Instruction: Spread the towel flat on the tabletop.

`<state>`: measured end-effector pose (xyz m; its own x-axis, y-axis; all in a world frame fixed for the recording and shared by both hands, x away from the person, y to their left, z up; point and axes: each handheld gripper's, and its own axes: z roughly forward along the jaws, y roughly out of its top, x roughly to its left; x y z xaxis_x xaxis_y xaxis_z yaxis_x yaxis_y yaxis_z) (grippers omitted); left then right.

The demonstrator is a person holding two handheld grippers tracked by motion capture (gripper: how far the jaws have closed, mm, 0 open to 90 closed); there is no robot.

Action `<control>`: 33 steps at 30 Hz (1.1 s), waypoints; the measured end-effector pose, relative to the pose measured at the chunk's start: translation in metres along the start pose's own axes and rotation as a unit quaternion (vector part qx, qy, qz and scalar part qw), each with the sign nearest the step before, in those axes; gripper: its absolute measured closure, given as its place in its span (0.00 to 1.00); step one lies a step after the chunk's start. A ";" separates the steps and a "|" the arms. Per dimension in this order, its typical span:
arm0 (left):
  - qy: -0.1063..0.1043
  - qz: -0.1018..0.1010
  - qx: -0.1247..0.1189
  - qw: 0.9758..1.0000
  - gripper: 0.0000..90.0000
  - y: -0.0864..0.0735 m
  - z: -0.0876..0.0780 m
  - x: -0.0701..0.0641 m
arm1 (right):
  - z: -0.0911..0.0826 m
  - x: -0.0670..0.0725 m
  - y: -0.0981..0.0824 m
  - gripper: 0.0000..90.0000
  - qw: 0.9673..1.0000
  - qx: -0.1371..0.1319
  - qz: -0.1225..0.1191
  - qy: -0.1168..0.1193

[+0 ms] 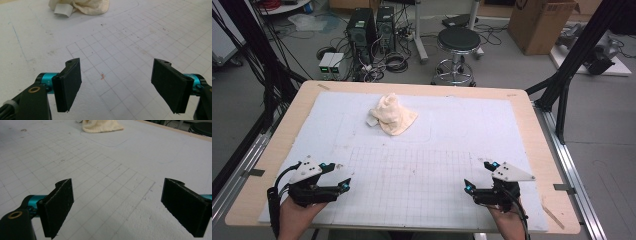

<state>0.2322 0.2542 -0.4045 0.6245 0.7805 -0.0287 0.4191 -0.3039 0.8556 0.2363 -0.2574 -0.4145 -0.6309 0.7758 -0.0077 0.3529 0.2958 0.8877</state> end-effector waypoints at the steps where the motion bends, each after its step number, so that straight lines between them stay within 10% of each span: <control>1: 0.000 -0.001 -0.001 1.000 0.27 0.000 0.000 0.000 | 0.000 0.000 0.000 0.12 1.000 0.000 0.000 0.000; 33: -0.010 0.007 -0.006 1.000 0.28 0.002 0.005 -0.002 | 0.009 -0.001 0.000 0.12 1.000 0.009 0.001 0.012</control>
<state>0.2353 0.2496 -0.4047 0.6428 0.7656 -0.0272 0.4026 -0.3073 0.8623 0.2431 -0.2526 -0.4187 -0.6464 0.7630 0.0052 0.3666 0.3046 0.8791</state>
